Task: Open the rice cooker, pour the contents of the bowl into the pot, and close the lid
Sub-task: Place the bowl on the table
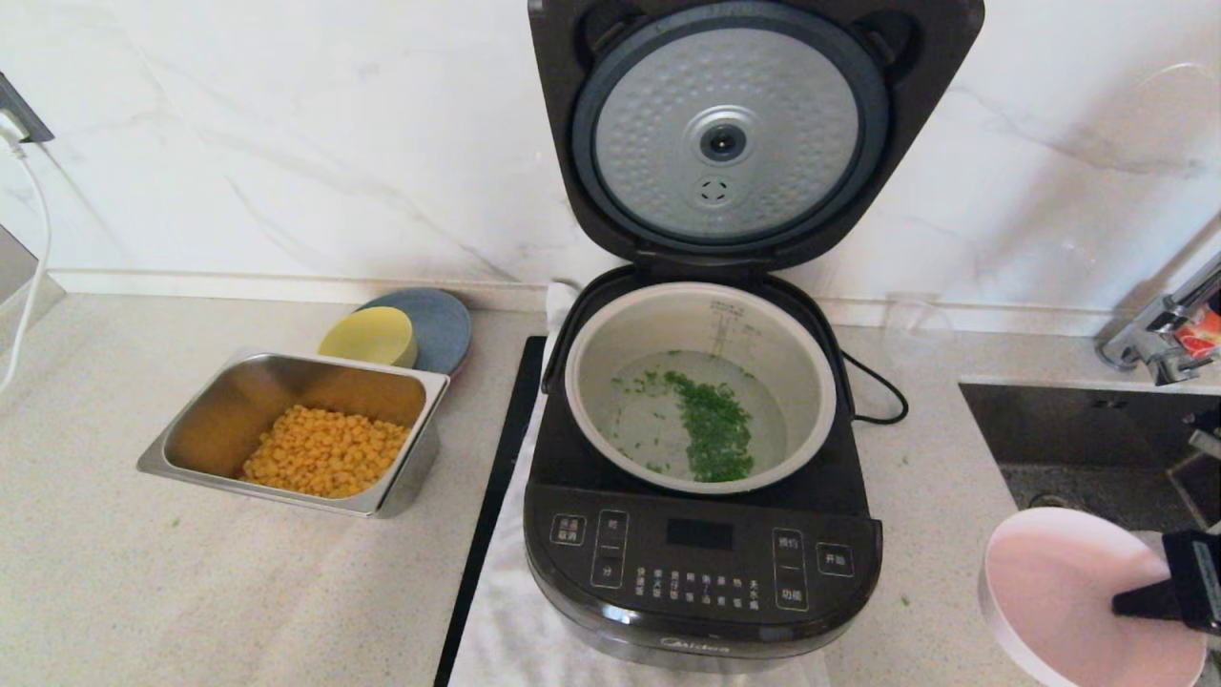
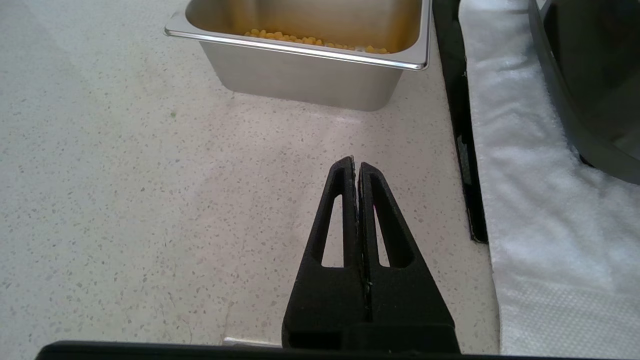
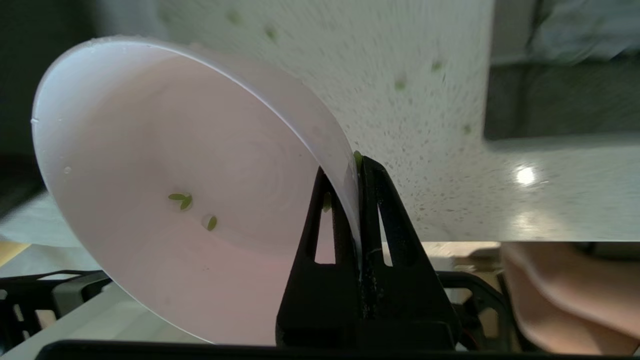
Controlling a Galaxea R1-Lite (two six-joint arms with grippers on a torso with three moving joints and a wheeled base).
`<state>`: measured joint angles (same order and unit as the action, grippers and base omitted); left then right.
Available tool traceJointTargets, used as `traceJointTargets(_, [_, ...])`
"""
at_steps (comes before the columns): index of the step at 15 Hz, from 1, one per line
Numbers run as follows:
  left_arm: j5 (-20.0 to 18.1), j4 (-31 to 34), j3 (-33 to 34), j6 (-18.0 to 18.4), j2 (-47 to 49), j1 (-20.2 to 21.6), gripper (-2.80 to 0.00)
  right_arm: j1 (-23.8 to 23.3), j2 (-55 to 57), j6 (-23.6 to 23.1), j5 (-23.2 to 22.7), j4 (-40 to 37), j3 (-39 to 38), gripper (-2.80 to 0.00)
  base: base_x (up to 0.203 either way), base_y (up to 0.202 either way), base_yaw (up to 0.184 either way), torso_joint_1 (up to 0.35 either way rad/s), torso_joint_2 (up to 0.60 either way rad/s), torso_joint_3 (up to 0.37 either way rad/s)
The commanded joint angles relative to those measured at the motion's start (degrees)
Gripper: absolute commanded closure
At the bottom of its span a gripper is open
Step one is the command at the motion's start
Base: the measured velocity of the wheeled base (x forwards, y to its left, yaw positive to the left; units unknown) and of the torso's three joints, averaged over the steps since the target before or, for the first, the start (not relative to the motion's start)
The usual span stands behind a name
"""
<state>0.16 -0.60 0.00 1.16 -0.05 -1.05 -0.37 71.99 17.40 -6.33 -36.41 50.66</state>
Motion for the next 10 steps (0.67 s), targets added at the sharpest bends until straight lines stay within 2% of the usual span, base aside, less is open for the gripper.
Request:
traceJointTargets(1, [0.0,0.0,0.4,0.0,0.0,0.0,0.0,-2.7,1.6,-0.4,-1.1,6.8,-9.0,0.0,0.0,0.0,0.0,0.0,0.0,0.0])
traceJointTargets(5, [0.0,0.0,0.4,0.0,0.0,0.0,0.0,-6.3,7.8,-0.8,-2.5,20.8,-18.1,0.0,0.0,0.0,0.0,0.0,0.0,0.0])
traceJointTargets(10, [0.0,0.0,0.4,0.0,0.0,0.0,0.0,-6.6,15.1,-0.5,-3.7,30.6,-21.4,0.0,0.0,0.0,0.0,0.0,0.0,0.0])
